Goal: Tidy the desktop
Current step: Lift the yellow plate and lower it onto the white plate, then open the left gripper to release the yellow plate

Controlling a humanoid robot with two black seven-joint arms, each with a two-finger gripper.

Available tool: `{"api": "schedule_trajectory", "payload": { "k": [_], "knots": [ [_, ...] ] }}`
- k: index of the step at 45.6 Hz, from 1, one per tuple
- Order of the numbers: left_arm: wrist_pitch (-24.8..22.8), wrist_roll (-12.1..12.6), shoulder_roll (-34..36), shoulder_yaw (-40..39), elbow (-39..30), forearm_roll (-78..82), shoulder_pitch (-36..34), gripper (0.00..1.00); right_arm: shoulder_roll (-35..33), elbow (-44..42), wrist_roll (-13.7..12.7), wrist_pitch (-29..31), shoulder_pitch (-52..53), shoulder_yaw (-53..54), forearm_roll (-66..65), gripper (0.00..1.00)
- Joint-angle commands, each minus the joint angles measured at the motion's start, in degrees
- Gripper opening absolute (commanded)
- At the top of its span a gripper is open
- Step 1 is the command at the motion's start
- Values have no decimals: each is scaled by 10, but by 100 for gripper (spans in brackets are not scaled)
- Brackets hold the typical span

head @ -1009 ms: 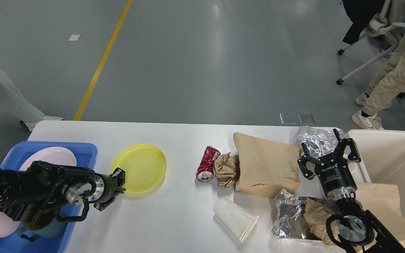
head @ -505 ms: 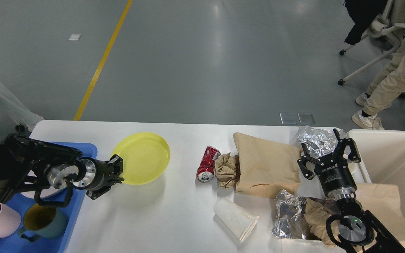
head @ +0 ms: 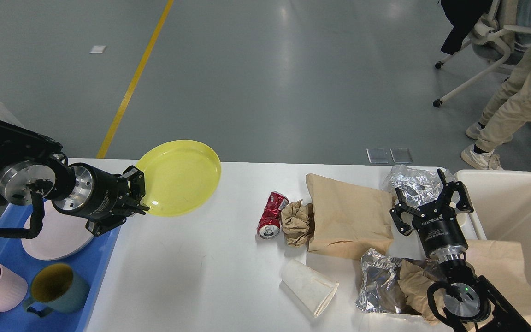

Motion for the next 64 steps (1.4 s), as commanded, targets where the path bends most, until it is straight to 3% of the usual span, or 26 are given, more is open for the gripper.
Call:
{"api": "schedule_trajectory", "payload": {
  "k": [1, 8, 14, 26, 31, 42, 64],
  "knots": [
    [-31, -2, 30, 29, 54, 4, 25, 0, 0, 0, 0, 0, 0, 0, 0, 100],
    [-91, 7, 72, 29, 180, 25, 105, 0, 0, 0, 0, 0, -1, 0, 0, 100],
    [-113, 14, 86, 17, 305, 40, 198, 0, 0, 0, 0, 0, -1, 0, 0, 100],
    [-111, 112, 87, -155, 523, 102, 420, 0, 0, 0, 0, 0, 0, 0, 0, 100],
    [-98, 130, 80, -229, 591, 154, 497, 0, 0, 0, 0, 0, 0, 0, 0, 100],
    [-51, 121, 65, -251, 609, 226, 532, 0, 0, 0, 1, 0, -1, 0, 0, 100],
    [-53, 125, 53, -262, 593, 225, 538, 3, 0, 0, 1, 0, -1, 0, 0, 100]
  ]
}}
